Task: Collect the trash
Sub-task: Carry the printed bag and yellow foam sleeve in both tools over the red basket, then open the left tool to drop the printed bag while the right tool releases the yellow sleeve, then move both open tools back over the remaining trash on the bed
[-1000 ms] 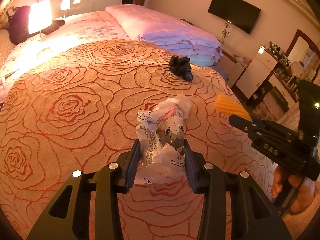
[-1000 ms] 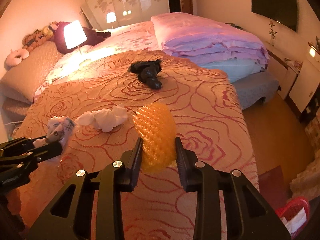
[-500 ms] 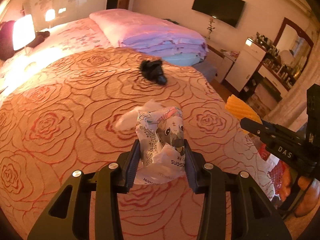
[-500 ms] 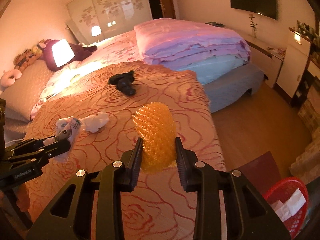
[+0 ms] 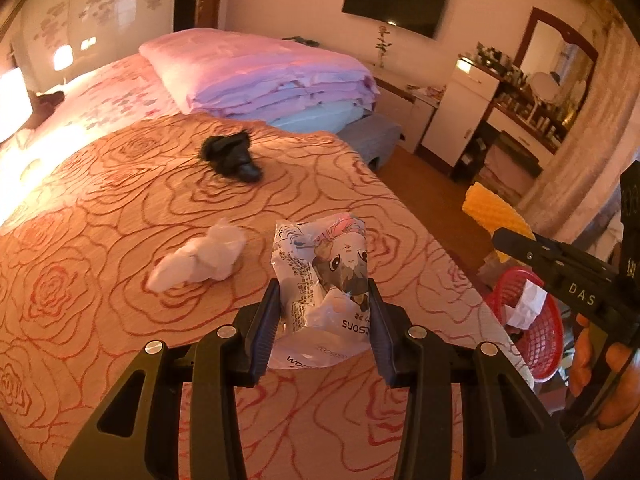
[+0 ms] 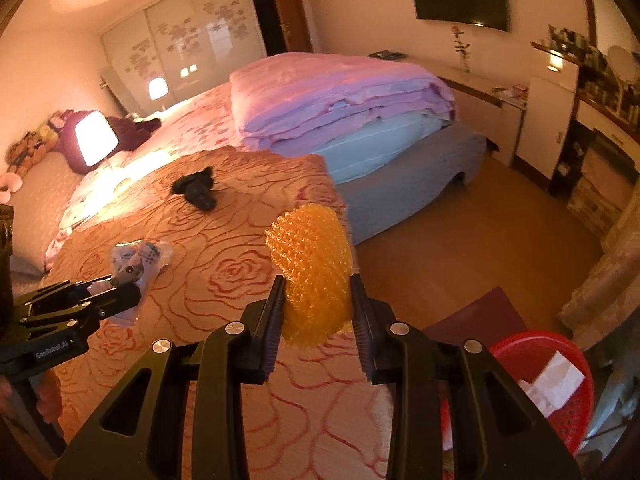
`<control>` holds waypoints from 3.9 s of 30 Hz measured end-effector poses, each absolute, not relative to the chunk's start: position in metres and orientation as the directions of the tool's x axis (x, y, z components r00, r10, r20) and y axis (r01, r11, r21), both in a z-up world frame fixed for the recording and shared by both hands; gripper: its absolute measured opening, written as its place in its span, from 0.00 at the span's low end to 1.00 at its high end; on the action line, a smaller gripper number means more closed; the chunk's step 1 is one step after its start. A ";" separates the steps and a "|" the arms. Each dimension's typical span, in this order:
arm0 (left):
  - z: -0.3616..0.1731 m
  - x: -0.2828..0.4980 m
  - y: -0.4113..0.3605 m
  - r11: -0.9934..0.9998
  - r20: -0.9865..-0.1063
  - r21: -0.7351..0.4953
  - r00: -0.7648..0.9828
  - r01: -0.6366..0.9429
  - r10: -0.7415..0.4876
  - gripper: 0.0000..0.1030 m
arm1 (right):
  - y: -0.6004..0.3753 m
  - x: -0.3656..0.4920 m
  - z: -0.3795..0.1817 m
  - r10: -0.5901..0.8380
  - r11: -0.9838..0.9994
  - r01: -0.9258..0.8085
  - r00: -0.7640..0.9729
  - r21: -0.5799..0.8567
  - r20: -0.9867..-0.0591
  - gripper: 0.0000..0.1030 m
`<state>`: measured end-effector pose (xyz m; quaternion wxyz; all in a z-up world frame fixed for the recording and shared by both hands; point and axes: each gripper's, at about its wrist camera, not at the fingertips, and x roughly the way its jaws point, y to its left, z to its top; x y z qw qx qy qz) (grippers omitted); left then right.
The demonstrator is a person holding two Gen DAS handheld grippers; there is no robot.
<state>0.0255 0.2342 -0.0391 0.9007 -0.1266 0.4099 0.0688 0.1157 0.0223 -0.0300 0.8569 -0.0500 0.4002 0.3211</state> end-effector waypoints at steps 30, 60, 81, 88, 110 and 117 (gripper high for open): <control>-0.037 0.103 0.065 0.971 -0.755 -0.137 0.615 0.195 -0.229 0.38 | -0.147 0.112 -0.037 0.244 0.965 -0.230 0.628 0.123 -0.739 0.30; -0.102 0.139 -0.020 0.908 -0.845 -0.192 0.407 0.371 -0.346 0.65 | -0.201 0.127 -0.096 0.204 0.979 -0.085 0.496 0.186 -0.844 0.53; -0.070 0.125 0.056 0.958 -0.804 -0.200 0.524 0.204 -0.280 0.67 | -0.175 0.126 -0.079 0.236 0.972 -0.146 0.532 0.187 -0.813 0.55; -0.067 0.116 0.084 0.968 -0.798 -0.208 0.548 0.137 -0.250 0.68 | -0.142 0.125 -0.072 0.288 0.955 -0.221 0.527 0.198 -0.799 0.55; -0.057 0.051 0.287 0.929 -0.792 -0.126 0.599 -0.349 0.118 0.72 | -0.003 0.121 -0.060 0.460 0.831 -0.513 0.417 0.215 -0.783 0.56; -0.075 0.044 0.325 0.895 -0.804 -0.163 0.582 -0.415 0.123 0.72 | 0.019 0.116 -0.056 0.465 0.813 -0.548 0.403 0.199 -0.788 0.56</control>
